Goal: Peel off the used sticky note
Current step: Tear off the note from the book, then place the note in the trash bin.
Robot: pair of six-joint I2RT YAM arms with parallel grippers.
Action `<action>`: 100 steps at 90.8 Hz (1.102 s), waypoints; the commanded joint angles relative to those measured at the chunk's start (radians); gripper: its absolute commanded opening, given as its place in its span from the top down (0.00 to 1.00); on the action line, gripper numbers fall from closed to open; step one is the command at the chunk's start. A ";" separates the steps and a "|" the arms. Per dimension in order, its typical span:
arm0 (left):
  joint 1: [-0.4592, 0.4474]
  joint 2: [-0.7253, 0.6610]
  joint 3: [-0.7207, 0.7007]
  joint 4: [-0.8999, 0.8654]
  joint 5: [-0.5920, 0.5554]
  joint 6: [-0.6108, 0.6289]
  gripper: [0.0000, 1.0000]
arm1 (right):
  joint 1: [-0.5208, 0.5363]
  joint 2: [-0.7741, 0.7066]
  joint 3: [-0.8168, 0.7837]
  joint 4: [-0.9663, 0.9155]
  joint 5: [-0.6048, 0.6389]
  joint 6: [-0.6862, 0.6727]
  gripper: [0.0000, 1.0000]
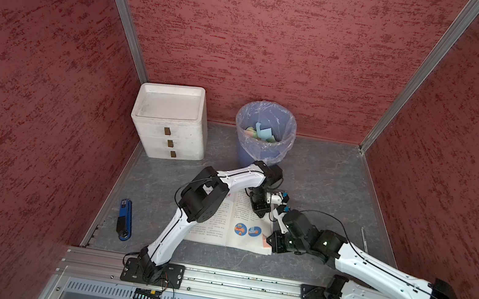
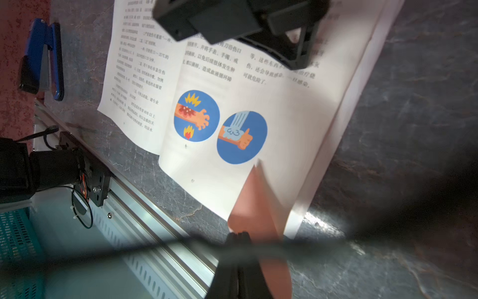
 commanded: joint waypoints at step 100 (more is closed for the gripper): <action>0.137 -0.231 -0.068 -0.082 0.120 -0.022 0.84 | -0.045 0.004 0.712 -0.240 -0.030 -0.151 1.00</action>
